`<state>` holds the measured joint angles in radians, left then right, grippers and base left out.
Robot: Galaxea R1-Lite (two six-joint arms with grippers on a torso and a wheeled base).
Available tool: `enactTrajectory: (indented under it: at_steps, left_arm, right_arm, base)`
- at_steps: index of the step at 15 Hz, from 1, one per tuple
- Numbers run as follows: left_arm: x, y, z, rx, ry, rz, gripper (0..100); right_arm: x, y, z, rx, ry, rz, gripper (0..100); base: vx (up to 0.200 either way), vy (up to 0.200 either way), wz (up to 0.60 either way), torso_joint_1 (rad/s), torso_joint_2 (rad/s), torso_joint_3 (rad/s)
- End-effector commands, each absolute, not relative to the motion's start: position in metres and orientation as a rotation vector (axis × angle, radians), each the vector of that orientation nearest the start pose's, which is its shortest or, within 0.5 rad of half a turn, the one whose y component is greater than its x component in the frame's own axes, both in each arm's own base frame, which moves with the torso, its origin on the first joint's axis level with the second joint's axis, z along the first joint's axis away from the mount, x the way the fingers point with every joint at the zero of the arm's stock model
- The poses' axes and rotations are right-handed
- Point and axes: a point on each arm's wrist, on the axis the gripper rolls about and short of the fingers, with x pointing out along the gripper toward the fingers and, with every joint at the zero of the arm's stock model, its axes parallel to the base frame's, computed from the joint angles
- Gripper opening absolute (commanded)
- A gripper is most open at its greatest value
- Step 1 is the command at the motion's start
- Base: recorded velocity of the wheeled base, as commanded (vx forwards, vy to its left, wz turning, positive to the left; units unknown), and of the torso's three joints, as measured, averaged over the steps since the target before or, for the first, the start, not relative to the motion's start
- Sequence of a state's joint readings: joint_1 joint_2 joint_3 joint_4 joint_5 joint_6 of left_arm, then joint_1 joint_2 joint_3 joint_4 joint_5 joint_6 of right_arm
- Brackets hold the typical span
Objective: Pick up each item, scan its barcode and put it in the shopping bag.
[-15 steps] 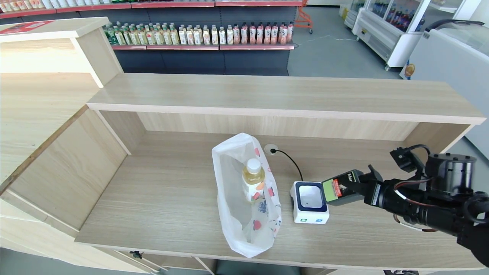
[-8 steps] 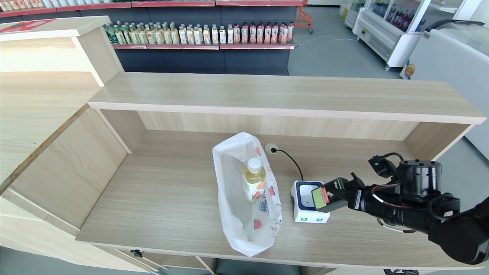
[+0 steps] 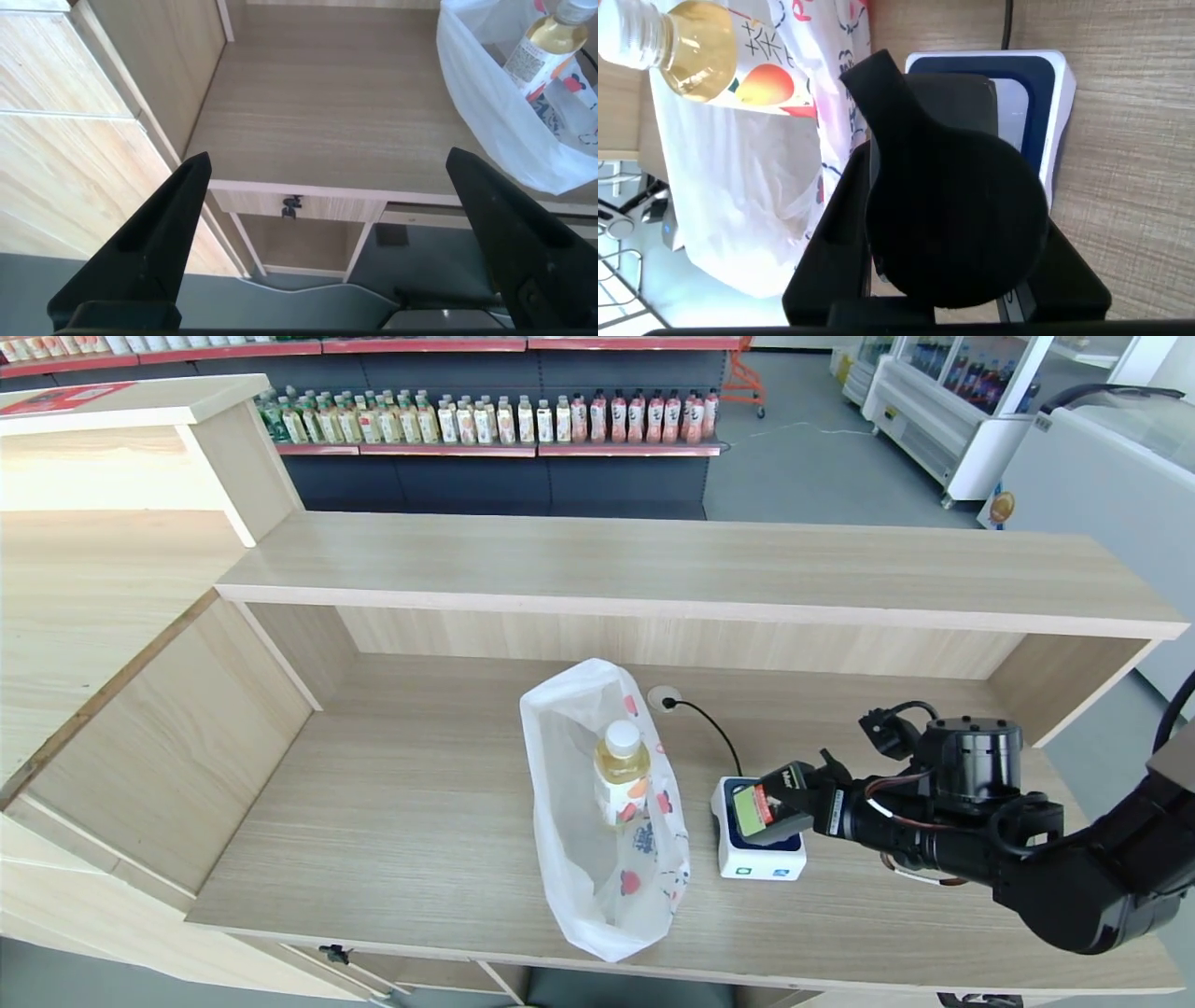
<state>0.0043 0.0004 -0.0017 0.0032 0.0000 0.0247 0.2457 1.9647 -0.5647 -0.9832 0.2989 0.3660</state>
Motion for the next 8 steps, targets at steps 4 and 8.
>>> enactTrajectory:
  at_steps: [4,8]
  left_arm:
    - [-0.023,0.000,0.076,0.026,0.002,0.005,100]
    - [-0.023,0.000,0.076,0.026,0.002,0.005,100]
  right_arm:
    - [0.310,0.093,0.061,0.355,0.500,0.481,0]
    - [0.312,0.093,0.054,0.353,0.511,0.475,0]
  base:
    - [0.000,0.000,0.00,0.000,0.00,0.000]
    - [0.000,0.000,0.00,0.000,0.00,0.000]
